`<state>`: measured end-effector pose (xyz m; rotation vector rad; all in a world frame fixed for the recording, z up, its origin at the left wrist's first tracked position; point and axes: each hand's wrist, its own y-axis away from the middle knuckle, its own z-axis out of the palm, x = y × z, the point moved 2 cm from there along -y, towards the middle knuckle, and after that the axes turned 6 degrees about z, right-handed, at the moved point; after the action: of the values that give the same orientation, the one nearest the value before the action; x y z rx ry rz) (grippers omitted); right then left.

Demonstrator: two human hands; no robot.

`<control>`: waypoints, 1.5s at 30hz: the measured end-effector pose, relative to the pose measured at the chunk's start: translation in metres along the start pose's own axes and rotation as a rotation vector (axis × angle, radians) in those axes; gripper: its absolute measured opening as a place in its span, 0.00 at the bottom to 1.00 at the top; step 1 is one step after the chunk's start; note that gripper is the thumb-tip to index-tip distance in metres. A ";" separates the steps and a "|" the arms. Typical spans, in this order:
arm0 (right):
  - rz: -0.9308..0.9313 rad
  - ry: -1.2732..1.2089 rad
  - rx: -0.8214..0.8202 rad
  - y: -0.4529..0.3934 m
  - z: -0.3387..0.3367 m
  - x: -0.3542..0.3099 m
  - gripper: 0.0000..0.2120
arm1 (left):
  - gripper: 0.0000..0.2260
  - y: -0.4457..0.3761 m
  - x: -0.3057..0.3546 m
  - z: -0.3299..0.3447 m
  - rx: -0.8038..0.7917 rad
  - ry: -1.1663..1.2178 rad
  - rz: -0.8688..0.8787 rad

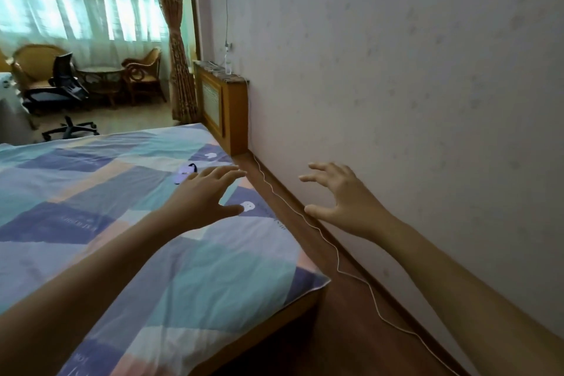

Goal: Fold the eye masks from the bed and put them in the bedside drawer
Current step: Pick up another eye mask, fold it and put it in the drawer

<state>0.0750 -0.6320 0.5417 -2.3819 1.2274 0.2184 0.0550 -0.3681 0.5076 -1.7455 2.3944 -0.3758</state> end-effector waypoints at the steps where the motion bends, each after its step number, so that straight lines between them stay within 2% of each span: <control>1: -0.006 0.006 -0.016 -0.017 0.000 0.016 0.25 | 0.32 -0.023 -0.002 0.010 0.003 0.004 -0.013; 6: -0.026 0.050 -0.095 -0.097 -0.009 0.097 0.26 | 0.30 -0.133 -0.005 0.047 0.014 -0.015 -0.034; 13: -0.111 0.067 -0.085 -0.211 -0.004 0.220 0.29 | 0.33 -0.251 -0.018 0.106 -0.043 -0.108 -0.141; 16: -0.156 0.049 -0.121 -0.267 0.018 0.271 0.29 | 0.33 -0.290 -0.028 0.134 -0.072 -0.136 -0.224; 21: -0.336 -0.010 -0.176 -0.367 0.052 0.327 0.31 | 0.36 -0.355 -0.041 0.163 -0.027 -0.180 -0.449; 25: -0.506 -0.029 -0.207 -0.446 0.074 0.346 0.36 | 0.39 -0.404 -0.056 0.175 0.037 -0.195 -0.633; 31: -0.713 -0.011 -0.292 -0.558 0.131 0.350 0.36 | 0.41 -0.450 -0.104 0.201 0.031 -0.239 -0.836; 36: -0.809 -0.033 -0.386 -0.652 0.192 0.342 0.35 | 0.41 -0.477 -0.180 0.238 0.042 -0.223 -1.012; 45: -0.964 0.071 -0.533 -0.817 0.287 0.319 0.39 | 0.41 -0.549 -0.323 0.293 -0.046 -0.127 -1.234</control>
<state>0.9383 -0.3231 0.4398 -3.1487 -0.0918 0.1510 0.7347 -0.2524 0.3802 -2.9223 0.9630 -0.2927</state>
